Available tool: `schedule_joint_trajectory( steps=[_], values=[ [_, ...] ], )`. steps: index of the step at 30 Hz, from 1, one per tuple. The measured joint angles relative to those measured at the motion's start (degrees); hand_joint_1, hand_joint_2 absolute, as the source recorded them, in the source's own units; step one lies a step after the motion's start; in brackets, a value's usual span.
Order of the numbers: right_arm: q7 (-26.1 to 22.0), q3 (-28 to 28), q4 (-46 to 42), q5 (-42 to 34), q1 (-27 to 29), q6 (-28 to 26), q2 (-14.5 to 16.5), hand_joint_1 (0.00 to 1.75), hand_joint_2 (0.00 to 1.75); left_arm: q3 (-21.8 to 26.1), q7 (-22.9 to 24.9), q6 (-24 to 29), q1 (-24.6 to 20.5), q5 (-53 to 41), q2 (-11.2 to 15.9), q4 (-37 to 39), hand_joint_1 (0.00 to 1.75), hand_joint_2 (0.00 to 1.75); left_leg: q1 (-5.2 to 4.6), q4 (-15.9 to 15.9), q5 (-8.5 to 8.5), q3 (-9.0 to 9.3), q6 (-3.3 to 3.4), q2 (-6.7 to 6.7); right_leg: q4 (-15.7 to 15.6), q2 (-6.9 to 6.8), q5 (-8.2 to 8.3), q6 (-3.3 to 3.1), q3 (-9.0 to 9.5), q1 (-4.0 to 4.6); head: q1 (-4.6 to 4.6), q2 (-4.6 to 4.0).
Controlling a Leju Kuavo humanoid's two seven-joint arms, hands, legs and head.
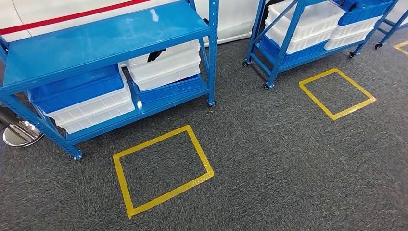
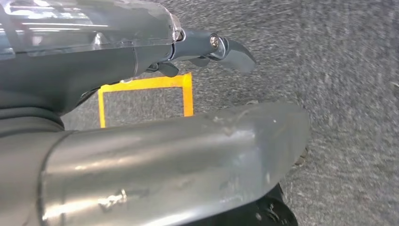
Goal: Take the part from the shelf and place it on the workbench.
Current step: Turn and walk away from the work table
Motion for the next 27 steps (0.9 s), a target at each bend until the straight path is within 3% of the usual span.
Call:
schedule_joint_trajectory(
  steps=[2,11,14,16,18,20,21,22,23,25,27],
  values=[
    [-0.03,0.00,0.00,-0.01,-0.01,0.01,0.00,0.00,0.00,0.14,0.11,-0.08,0.07,0.13,-0.04,0.00,0.00,0.00,-0.02,-0.16,0.63,0.23,-0.23,-0.09,-0.02,-0.05,-0.20,-0.15,0.21,0.00,0.08,-0.01],
    [0.01,-0.05,0.00,-0.04,0.00,-0.29,-0.02,0.00,0.00,0.66,0.04,-0.17,-0.19,0.44,-0.49,0.00,0.00,0.00,-0.12,-0.15,0.18,0.44,0.51,-0.09,-0.92,-0.04,-0.15,0.68,0.81,-0.10,0.11,0.00],
    [0.65,-0.14,-0.01,-0.07,-0.09,-1.96,0.31,0.00,0.00,0.89,-0.33,0.17,-0.26,0.68,-0.72,0.00,0.00,0.00,-0.34,-0.46,-0.05,0.52,1.49,-0.13,-1.74,-0.12,-0.02,1.80,1.18,-0.39,0.05,0.00],
    [1.07,-0.19,-0.07,-0.05,-0.18,-2.82,0.57,0.00,0.00,0.94,-0.53,0.15,-0.30,0.77,-0.96,0.00,0.00,0.00,0.01,-1.89,0.38,1.43,2.12,-0.17,-1.26,-0.08,-0.51,2.36,1.40,-0.42,0.06,0.00],
    [1.25,-0.23,-0.11,0.00,-0.16,-3.04,0.80,0.00,0.00,1.02,-0.75,0.05,-0.34,0.96,-1.17,0.00,0.00,0.00,0.39,-2.99,0.87,2.30,2.40,-0.16,3.51,0.20,-2.98,2.52,-0.74,-0.51,0.21,0.00],
    [1.15,-0.26,-0.11,0.09,-0.14,-2.89,0.94,0.00,0.00,1.14,-0.86,-0.26,-0.39,1.23,-1.23,0.00,0.00,0.00,0.43,-3.08,0.76,2.49,2.45,-0.17,11.02,0.39,-6.04,2.74,-5.14,-0.79,0.28,0.00],
    [1.03,-0.26,-0.11,0.16,-0.13,-2.79,0.94,0.00,0.00,1.22,-0.85,-0.56,-0.38,1.36,-1.21,0.00,0.00,0.00,0.45,-3.02,0.58,2.60,2.33,-0.22,13.55,0.40,-6.39,2.91,-6.87,-1.00,0.28,0.00],
    [0.88,-0.26,-0.11,0.26,-0.11,-2.75,0.94,0.00,0.00,1.33,-0.80,-0.88,-0.34,1.49,-1.18,0.00,0.00,0.00,0.52,-2.92,0.34,2.79,2.14,-0.29,14.03,0.40,-5.51,3.09,-7.63,-1.24,0.28,0.00],
    [0.74,-0.26,-0.11,0.36,-0.06,-2.76,0.94,0.00,0.00,1.46,-0.75,-1.20,-0.31,1.58,-1.15,0.00,0.00,0.00,0.64,-2.74,0.03,3.06,1.87,-0.39,12.32,0.39,-3.55,3.30,-7.30,-1.49,0.28,0.00],
    [0.65,-0.26,-0.10,0.50,0.05,-2.92,0.97,0.00,0.00,1.73,-0.67,-1.61,-0.28,1.66,-1.08,0.00,0.00,0.00,0.83,-2.07,-0.88,3.47,1.04,-0.54,5.25,0.46,0.87,3.68,-4.57,-1.94,0.37,0.00],
    [0.77,-0.26,-0.08,0.52,0.09,-3.15,1.13,0.00,0.00,1.93,-0.68,-1.83,-0.36,1.55,-0.95,0.00,0.00,0.00,0.71,-1.31,-1.88,3.46,0.06,-0.59,0.95,0.78,2.37,3.25,-2.86,-2.06,0.47,0.00]
  ],
)
